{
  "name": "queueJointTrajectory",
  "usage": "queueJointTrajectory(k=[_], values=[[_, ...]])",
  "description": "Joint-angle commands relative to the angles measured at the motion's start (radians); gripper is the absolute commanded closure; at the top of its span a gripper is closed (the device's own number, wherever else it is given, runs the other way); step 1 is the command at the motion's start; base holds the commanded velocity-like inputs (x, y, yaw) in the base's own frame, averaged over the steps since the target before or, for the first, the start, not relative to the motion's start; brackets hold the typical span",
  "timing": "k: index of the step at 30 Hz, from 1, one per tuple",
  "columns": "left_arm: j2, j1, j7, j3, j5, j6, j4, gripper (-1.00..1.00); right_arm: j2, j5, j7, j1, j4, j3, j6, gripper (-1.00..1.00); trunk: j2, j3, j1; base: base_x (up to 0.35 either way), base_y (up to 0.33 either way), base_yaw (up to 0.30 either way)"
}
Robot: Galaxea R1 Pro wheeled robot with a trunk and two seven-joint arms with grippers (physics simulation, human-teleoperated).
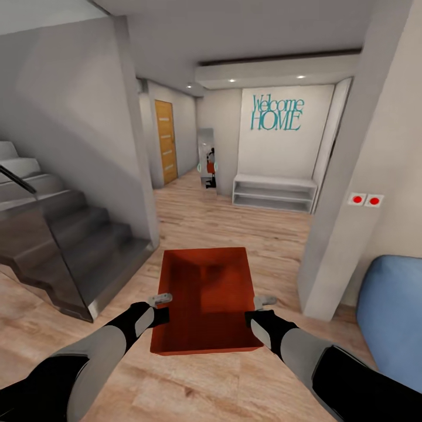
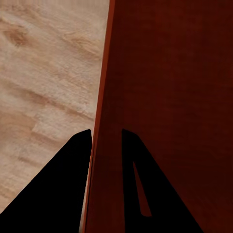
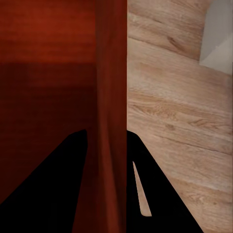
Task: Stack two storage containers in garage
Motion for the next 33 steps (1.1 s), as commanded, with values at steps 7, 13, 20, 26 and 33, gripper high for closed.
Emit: queueJointTrajectory(k=[7, 13, 20, 26, 33], values=[[0.001, -0.001, 0.013, 0.029, -0.028, 0.007, -0.003, 1.00, 0.000, -0.017, -0.002, 0.000, -0.012, 0.023, 0.007, 1.00, -0.002, -0.002, 0.001, 0.323, 0.000, 0.000], [0.001, -0.001, 0.013, 0.029, -0.028, 0.007, -0.003, 1.00, 0.000, -0.017, -0.002, 0.000, -0.012, 0.023, 0.007, 1.00, -0.002, -0.002, 0.001, 0.323, 0.000, 0.000], [0.000, -0.001, 0.013, 0.029, -0.028, 0.007, -0.003, 1.00, 0.000, -0.017, -0.002, 0.000, -0.012, 0.023, 0.007, 1.00, -0.002, -0.002, 0.001, 0.323, 0.000, 0.000], [0.000, -0.001, 0.013, 0.029, -0.028, 0.007, -0.003, 1.00, 0.000, -0.017, -0.002, 0.000, -0.012, 0.023, 0.007, 1.00, -0.002, -0.002, 0.001, 0.323, 0.000, 0.000], [0.000, -0.001, 0.013, 0.029, -0.028, 0.007, -0.003, 1.00, 0.000, -0.017, -0.002, 0.000, -0.012, 0.023, 0.007, 1.00, -0.002, -0.002, 0.001, 0.323, 0.000, 0.000]])
